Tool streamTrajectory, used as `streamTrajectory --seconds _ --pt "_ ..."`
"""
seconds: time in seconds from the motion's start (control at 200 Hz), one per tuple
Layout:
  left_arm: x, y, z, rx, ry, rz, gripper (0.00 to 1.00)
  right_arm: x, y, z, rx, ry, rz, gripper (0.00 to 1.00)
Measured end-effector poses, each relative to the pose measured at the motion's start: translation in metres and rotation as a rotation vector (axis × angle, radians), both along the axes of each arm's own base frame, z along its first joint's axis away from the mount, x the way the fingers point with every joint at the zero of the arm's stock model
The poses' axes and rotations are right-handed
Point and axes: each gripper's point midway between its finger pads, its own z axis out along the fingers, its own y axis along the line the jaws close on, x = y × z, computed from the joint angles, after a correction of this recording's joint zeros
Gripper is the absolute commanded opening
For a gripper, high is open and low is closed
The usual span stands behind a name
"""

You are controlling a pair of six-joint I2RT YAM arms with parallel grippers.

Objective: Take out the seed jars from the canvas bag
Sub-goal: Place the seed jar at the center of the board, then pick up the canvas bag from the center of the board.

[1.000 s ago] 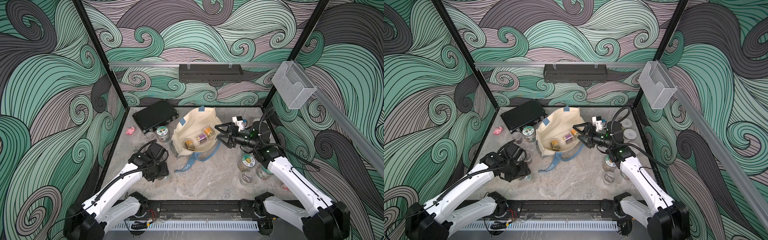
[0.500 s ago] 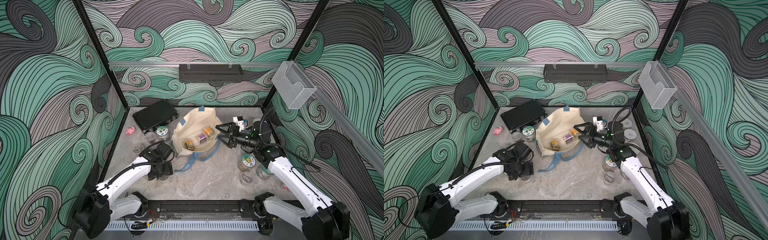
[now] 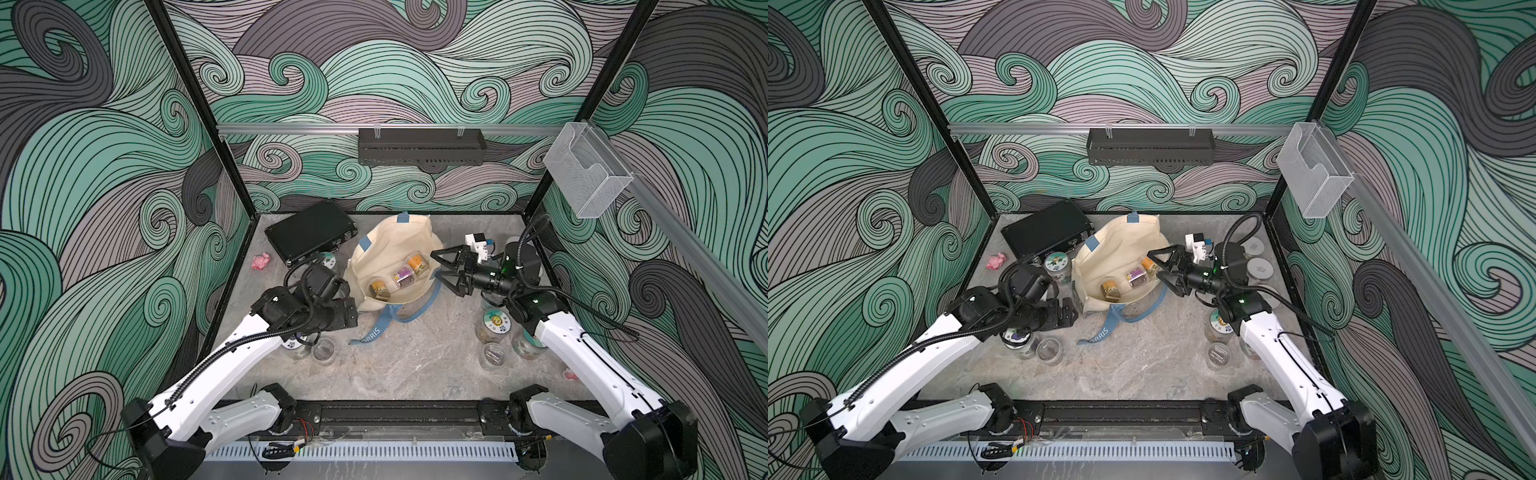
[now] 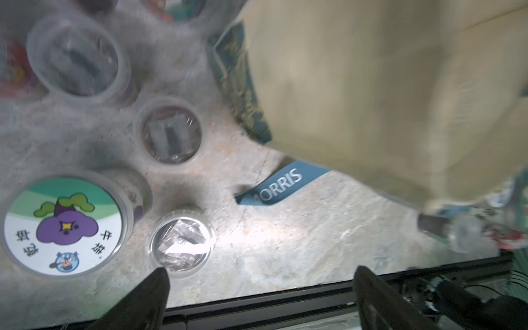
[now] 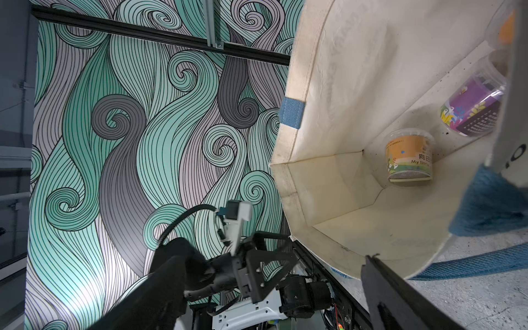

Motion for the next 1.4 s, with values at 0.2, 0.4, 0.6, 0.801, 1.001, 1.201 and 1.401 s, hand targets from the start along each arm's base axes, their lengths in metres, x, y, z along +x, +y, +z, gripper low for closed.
streamTrajectory --seconds 0.2,0.4,0.6,0.801,1.001,1.201,1.401 --pt "0.051 -0.012 0.08 0.058 -0.221 -0.091 0.99 -0.002 -0.001 -0.006 -0.025 0.005 0.007 0.99" --pt "0.122 -0.025 0.073 0.17 -0.197 -0.157 0.98 -0.006 -0.002 -0.01 -0.078 0.002 0.023 0.99" --pt "0.178 -0.037 0.031 0.221 -0.102 -0.261 0.91 -0.009 -0.003 -0.005 -0.108 -0.026 0.039 0.98" --pt "0.2 -0.058 0.01 0.174 -0.053 -0.376 0.43 -0.011 -0.003 -0.004 -0.142 -0.04 0.06 0.96" --pt "0.188 -0.082 0.009 0.067 -0.026 -0.494 0.0 -0.009 0.002 0.0 -0.164 -0.069 0.087 0.91" --pt "0.166 -0.104 0.006 0.026 -0.031 -0.601 0.0 -0.009 0.03 -0.01 -0.209 -0.072 0.156 0.83" --pt "0.121 -0.131 0.002 0.016 -0.083 -0.733 0.0 -0.012 0.063 -0.043 -0.312 -0.068 0.222 0.73"
